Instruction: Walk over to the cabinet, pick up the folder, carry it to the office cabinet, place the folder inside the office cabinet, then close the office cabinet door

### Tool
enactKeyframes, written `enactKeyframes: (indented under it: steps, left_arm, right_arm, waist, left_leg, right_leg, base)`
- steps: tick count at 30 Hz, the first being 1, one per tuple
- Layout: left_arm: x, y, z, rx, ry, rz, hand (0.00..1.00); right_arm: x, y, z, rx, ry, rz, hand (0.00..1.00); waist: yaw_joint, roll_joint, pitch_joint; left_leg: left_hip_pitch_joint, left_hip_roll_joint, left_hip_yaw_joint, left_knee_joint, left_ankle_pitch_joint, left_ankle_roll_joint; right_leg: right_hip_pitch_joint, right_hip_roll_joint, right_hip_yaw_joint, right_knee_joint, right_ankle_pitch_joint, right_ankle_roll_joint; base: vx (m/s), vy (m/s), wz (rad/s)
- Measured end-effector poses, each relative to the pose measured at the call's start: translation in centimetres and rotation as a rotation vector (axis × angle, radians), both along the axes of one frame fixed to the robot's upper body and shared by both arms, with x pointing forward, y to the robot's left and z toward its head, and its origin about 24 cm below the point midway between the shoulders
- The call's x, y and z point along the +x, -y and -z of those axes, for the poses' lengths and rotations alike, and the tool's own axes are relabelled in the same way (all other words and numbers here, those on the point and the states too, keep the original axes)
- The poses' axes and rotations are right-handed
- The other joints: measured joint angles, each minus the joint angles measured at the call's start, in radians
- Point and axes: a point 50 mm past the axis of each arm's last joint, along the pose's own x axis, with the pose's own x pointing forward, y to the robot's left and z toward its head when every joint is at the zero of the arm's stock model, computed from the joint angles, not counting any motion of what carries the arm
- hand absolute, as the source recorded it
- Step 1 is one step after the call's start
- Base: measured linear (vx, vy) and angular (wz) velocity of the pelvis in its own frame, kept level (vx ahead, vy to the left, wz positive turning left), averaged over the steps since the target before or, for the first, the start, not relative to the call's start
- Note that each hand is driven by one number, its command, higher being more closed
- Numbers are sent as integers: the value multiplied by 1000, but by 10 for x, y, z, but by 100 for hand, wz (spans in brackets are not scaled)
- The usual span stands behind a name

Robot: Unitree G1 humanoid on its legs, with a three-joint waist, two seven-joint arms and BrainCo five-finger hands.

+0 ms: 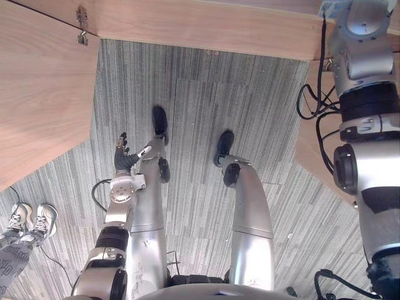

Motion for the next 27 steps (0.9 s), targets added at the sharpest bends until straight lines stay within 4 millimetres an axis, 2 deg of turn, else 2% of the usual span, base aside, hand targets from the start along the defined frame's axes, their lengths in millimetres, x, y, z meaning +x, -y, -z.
enactKeyframes:
  steps: [5,9,13,16,17,19,21,23,26,27]
  left_arm:
    - [0,1,0,-11,2,-1,0]
    - [0,4,0,-23,-1,3,0]
    - [1,5,0,-23,-7,6,0]
    - [2,6,0,-14,-19,11,0]
    - [2,6,1,-4,-27,14,0]
    - [1,6,3,6,-39,17,0]
    - [-3,5,11,21,-71,24,0]
    - [-9,5,21,25,-115,29,0]
    - [-26,7,45,1,-203,38,0]
    - [-34,9,55,5,-242,40,0]
  right_arm:
    - [-14,0,-12,45,91,-43,100]
    - [-22,-9,1,25,128,-95,100]
    - [-35,-21,36,11,157,-163,100]
    - [-50,-26,74,-4,156,-184,100]
    - [-57,-30,87,-8,153,-202,100]
    - [-69,-34,103,-34,156,-212,100]
    - [-91,-43,130,-65,164,-241,100]
    - [-104,-52,152,-77,130,-299,100]
    - [-119,-70,188,-133,17,-383,100]
    - [-123,-77,208,-145,-60,-418,100]
  waist:
    - [-8,0,0]
    - [-8,-1,0]
    - [-11,-14,-8]
    - [-16,-14,-8]
    - [-16,-17,-9]
    - [-16,-22,-13]
    - [-17,-47,-44]
    - [-22,-62,-71]
    - [-35,-69,-128]
    - [-36,-70,-149]
  left_leg:
    - [5,11,2,9,1,0]
    - [26,22,3,20,-3,-2]
    - [38,40,7,56,-22,-3]
    - [84,48,6,77,-38,-4]
    - [109,53,11,86,-61,-7]
    - [148,57,16,87,-74,-9]
    - [212,67,34,81,-90,-10]
    - [267,73,40,80,-108,-12]
    - [362,75,55,65,-140,-9]
    - [418,75,67,44,-146,-9]
  right_leg:
    - [5,9,3,1,5,-5]
    - [27,19,6,3,7,-8]
    - [41,35,16,17,7,-10]
    - [91,41,20,21,4,-9]
    - [118,43,21,20,-6,-3]
    - [158,43,22,19,-17,-5]
    - [222,43,21,-5,-25,-11]
    - [286,45,16,-33,-26,-9]
    - [395,46,17,-93,-27,3]
    - [454,46,19,-134,-20,11]
  base:
    - [-30,-24,-6]
    - [-37,-26,-8]
    - [-40,-35,-14]
    - [-41,-36,-8]
    - [-29,-31,-8]
    - [-35,-45,-6]
    - [-8,-46,-11]
    - [61,-14,-13]
    - [122,18,-10]
    - [163,49,-14]
